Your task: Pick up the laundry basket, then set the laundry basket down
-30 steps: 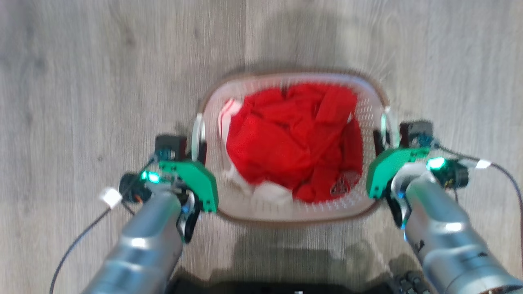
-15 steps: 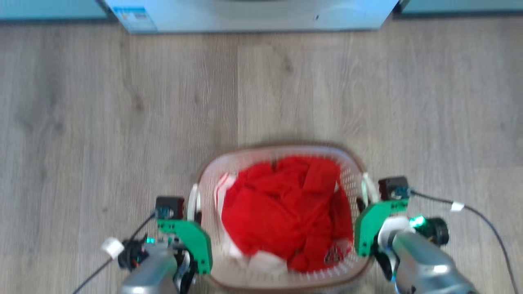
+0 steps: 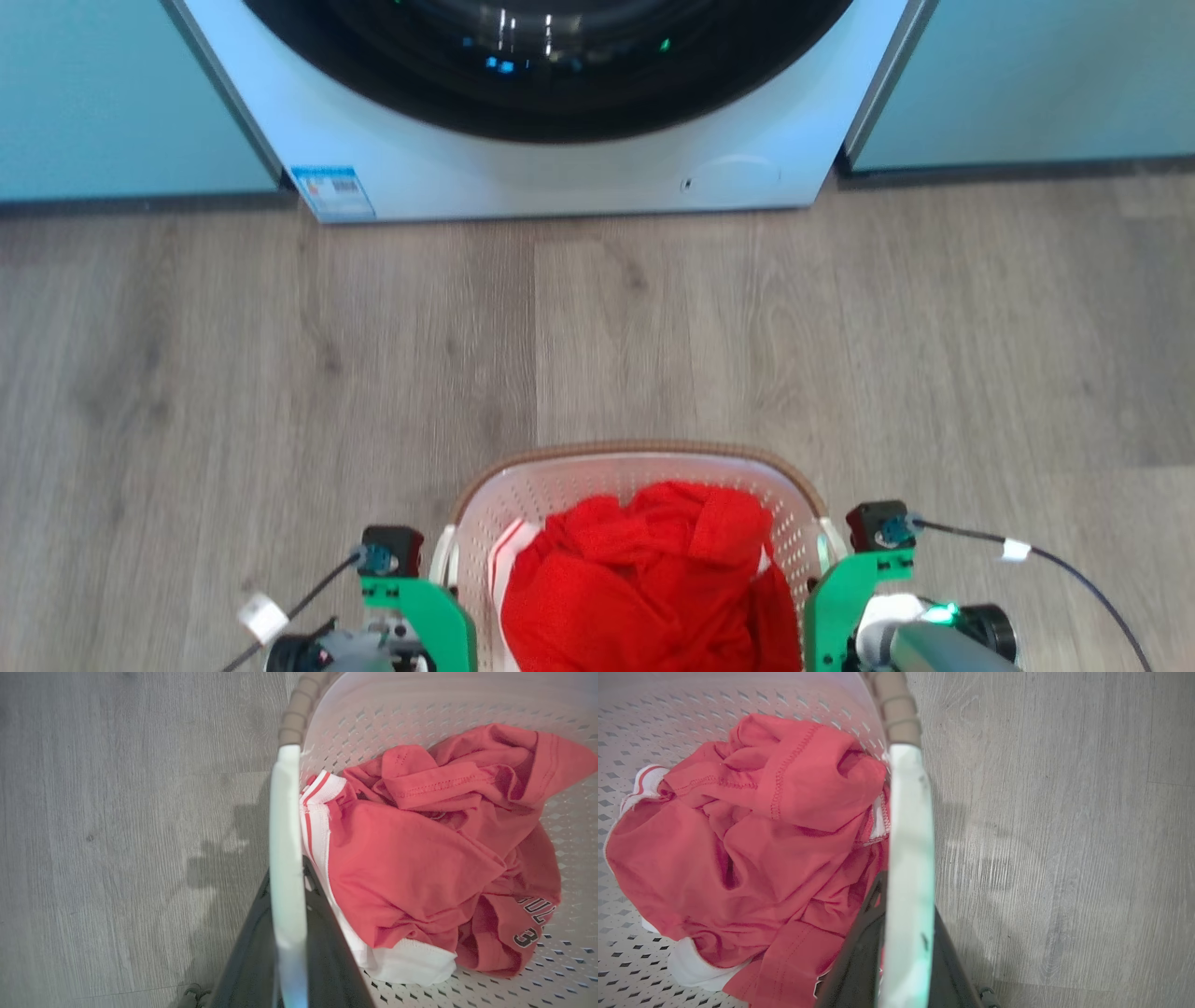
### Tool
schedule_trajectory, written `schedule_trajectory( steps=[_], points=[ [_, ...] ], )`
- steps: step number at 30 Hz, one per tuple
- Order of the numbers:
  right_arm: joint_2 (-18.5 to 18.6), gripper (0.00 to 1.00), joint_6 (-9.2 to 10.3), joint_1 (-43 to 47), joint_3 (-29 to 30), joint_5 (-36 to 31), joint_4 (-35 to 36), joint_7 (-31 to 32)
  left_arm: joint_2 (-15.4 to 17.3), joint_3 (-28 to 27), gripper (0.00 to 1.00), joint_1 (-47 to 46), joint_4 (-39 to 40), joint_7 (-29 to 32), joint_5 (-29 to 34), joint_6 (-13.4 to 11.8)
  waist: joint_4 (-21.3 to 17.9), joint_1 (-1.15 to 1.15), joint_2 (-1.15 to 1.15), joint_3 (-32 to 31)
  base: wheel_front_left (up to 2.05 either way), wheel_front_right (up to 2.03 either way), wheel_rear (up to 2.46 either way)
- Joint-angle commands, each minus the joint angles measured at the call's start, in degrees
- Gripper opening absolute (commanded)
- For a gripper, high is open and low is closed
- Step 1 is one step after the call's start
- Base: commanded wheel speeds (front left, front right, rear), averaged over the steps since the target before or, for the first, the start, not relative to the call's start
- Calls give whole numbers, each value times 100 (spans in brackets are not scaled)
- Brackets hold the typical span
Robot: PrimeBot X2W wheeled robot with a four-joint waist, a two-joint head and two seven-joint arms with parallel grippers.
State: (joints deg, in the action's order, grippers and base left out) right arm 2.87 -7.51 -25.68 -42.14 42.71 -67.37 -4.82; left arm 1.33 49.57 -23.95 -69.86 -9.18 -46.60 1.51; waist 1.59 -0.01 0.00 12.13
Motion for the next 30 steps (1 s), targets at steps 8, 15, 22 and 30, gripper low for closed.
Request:
schedule_trajectory(
  steps=[8,15,22,30],
  points=[
    [0,0,2,208,-502,366,30,117,154,102,0,107,-102,8,-120,60,-49,1,0,-613,0,0,0],
    [0,0,2,260,-763,633,-5,179,154,219,0,193,-159,80,-223,96,-43,1,0,-877,0,0,0],
    [0,0,2,266,-1010,863,-46,156,154,314,0,268,-206,113,-337,113,-37,1,0,-1010,0,0,0],
    [0,0,2,237,-1210,1038,-95,84,154,385,0,298,-245,121,-444,131,-55,1,0,-1059,0,0,0]
  ],
)
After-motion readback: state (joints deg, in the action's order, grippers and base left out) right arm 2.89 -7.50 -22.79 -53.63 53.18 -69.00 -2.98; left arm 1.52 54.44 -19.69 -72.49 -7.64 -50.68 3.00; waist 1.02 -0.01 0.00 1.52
